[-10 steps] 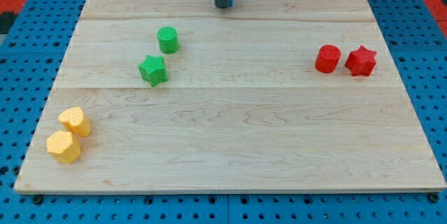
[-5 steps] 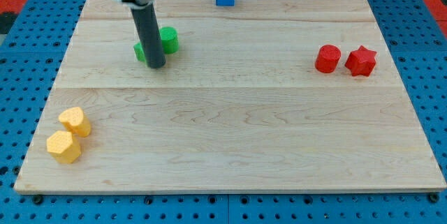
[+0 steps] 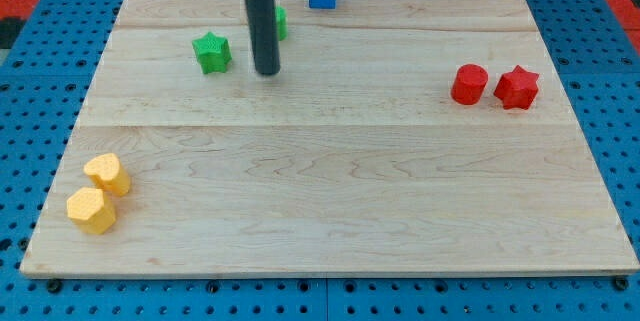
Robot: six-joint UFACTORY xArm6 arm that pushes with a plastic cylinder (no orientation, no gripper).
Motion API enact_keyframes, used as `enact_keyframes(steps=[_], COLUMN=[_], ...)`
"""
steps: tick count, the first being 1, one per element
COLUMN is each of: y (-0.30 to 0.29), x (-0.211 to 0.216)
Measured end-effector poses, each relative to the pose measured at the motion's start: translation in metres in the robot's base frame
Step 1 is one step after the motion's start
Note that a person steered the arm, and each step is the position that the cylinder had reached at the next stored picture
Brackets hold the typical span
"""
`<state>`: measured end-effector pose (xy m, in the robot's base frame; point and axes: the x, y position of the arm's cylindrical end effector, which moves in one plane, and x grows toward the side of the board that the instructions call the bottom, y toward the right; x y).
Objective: Move the green star below the green circle
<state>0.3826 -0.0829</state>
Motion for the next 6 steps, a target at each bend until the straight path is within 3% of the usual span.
enact_keyframes(steps=[1,2,3,4,5,6], y=[-0.118,-0.126,-0.024,-0.005,-0.054,0.013], x=[0.001,-0.053,-0.070,-0.049,-0.009,0.006])
